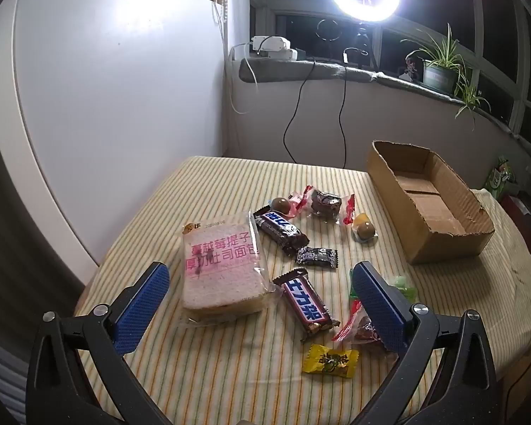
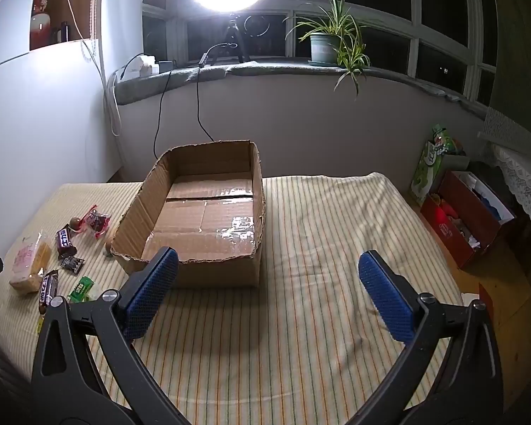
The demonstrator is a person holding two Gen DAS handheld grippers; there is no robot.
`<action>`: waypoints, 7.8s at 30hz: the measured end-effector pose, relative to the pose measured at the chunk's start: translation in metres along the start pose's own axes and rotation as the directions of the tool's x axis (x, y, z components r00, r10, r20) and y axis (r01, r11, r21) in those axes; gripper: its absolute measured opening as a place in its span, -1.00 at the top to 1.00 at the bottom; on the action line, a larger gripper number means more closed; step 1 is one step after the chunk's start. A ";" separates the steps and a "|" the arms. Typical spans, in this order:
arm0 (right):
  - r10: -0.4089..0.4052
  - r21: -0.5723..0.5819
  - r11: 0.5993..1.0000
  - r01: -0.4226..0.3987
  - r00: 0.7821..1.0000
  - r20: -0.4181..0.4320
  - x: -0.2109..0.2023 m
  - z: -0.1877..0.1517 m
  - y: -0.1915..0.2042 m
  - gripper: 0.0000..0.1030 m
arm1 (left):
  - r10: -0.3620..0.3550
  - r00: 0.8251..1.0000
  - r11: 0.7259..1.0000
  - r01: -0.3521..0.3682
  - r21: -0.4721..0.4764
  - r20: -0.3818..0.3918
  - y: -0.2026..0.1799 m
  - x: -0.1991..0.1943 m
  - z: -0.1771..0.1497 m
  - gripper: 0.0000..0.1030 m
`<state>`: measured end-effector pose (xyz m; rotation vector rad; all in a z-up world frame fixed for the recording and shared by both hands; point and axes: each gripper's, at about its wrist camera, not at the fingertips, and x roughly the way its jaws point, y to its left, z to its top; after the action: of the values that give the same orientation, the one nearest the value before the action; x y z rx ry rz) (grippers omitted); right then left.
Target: Organize snacks
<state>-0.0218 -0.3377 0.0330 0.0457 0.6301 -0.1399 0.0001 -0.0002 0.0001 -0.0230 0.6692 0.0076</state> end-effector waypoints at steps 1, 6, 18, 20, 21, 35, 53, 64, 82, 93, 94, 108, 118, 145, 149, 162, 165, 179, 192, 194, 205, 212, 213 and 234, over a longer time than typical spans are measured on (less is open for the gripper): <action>0.000 0.000 1.000 0.000 1.000 0.000 0.000 0.000 0.000 -1.00 | 0.001 1.000 1.000 -0.001 -0.001 0.000 0.000 0.000 0.000 -0.99; -0.001 0.000 1.000 0.001 1.000 0.000 0.000 0.000 0.000 -1.00 | 0.000 1.000 1.000 0.000 -0.003 0.001 -0.002 -0.001 0.000 -0.99; -0.002 -0.001 1.000 0.002 1.000 0.000 0.000 -0.001 0.002 -1.00 | 0.000 1.000 1.000 0.000 -0.002 0.001 -0.001 0.000 0.000 -0.99; -0.002 -0.002 1.000 0.002 1.000 -0.001 0.000 -0.001 0.002 -1.00 | 0.000 1.000 1.000 0.000 -0.001 0.001 -0.005 -0.002 0.001 -0.99; -0.003 -0.002 1.000 0.003 1.000 -0.001 0.000 -0.001 0.002 -1.00 | 0.000 1.000 1.000 0.000 -0.002 0.000 -0.005 -0.002 0.001 -0.99; -0.003 -0.008 1.000 0.003 1.000 -0.006 0.003 -0.002 0.005 -1.00 | 0.000 1.000 1.000 0.000 -0.002 0.000 -0.004 -0.003 -0.002 -0.99; 0.014 -0.025 1.000 -0.015 1.000 -0.015 0.004 -0.003 0.012 -1.00 | 0.001 1.000 1.000 -0.001 -0.006 0.001 0.001 -0.002 -0.005 -0.99; 0.237 -0.126 0.962 -0.243 0.969 -0.064 0.011 -0.013 0.039 -1.00 | 0.019 0.999 0.999 -0.021 -0.032 -0.041 0.022 0.002 -0.023 -0.87; 0.520 -0.315 0.740 -0.594 0.803 -0.292 0.012 -0.048 0.148 -0.78 | -0.219 0.970 0.969 0.204 -0.137 -0.104 0.013 0.014 -0.057 -0.33; 0.547 -0.347 0.598 -0.722 0.685 -0.482 0.038 -0.061 0.189 -0.19 | -0.233 0.950 0.972 0.234 -0.021 -0.209 -0.008 0.009 -0.070 -0.22; 0.548 -0.343 0.591 -0.730 0.675 -0.494 0.040 -0.061 0.191 -0.14 | -0.231 0.949 0.972 0.234 -0.007 -0.214 -0.011 0.009 -0.070 -0.22; 0.507 -0.324 0.555 -0.767 0.620 -0.599 0.067 -0.069 0.209 0.18 | -0.235 0.941 0.961 0.263 0.090 -0.243 -0.030 0.027 -0.072 -0.22; 0.528 -0.264 0.569 -0.779 0.592 -0.609 0.075 -0.066 0.203 0.32 | -0.226 0.944 0.956 0.262 0.132 -0.239 -0.035 0.036 -0.073 0.14; 0.602 -0.221 0.622 -0.751 0.639 -0.479 0.039 -0.034 0.167 0.34 | -0.273 0.953 0.959 0.281 0.041 -0.131 -0.022 0.016 -0.036 0.47; 0.598 -0.213 0.666 -0.715 0.682 -0.420 0.038 -0.014 0.144 0.34 | -0.302 0.947 0.947 0.312 0.082 -0.110 -0.040 0.026 -0.017 0.47; 0.495 -0.174 0.814 -0.555 0.818 -0.292 0.073 0.037 0.070 0.34 | -0.415 0.905 0.887 0.426 0.181 -0.097 -0.111 0.067 0.041 0.47; 0.459 -0.159 0.843 -0.514 0.841 -0.287 0.086 0.041 0.057 0.34 | -0.430 0.898 0.877 0.440 0.195 -0.091 -0.126 0.072 0.052 0.47; 0.373 -0.133 0.897 -0.422 0.883 -0.286 0.125 0.051 0.019 0.34 | -0.456 0.877 0.845 0.480 0.235 -0.152 -0.176 0.099 0.060 0.47; 0.351 -0.134 0.905 -0.404 0.887 -0.298 0.131 0.045 0.014 0.33 | -0.444 0.880 0.840 0.475 0.261 -0.171 -0.186 0.102 0.060 0.28; 0.345 -0.138 0.907 -0.397 0.892 -0.293 0.129 0.046 0.014 0.16 | -0.442 0.881 0.841 0.473 0.264 -0.170 -0.186 0.102 0.060 0.18; 0.340 -0.145 0.911 -0.387 0.901 -0.269 0.118 0.052 0.015 -0.12 | -0.439 0.888 0.850 0.461 0.255 -0.139 -0.176 0.093 0.063 0.09; 0.367 -0.160 0.897 -0.411 0.897 -0.246 0.095 0.054 0.022 -0.12 | -0.412 0.906 0.873 0.424 0.240 -0.102 -0.147 0.076 0.062 0.09; 0.376 -0.165 0.892 -0.420 0.894 -0.243 0.090 0.054 0.025 -0.12 | -0.405 0.909 0.878 0.416 0.235 -0.096 -0.140 0.073 0.061 0.09; 0.546 -0.296 0.697 -0.653 0.751 -0.371 0.038 -0.011 0.131 -0.12 | -0.241 0.965 0.968 0.246 0.043 -0.104 -0.018 0.032 -0.001 0.09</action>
<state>0.0204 -0.2119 0.0017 -0.1402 0.8654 0.6655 0.0250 -0.0182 -0.0205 -0.0528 0.7612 -0.2507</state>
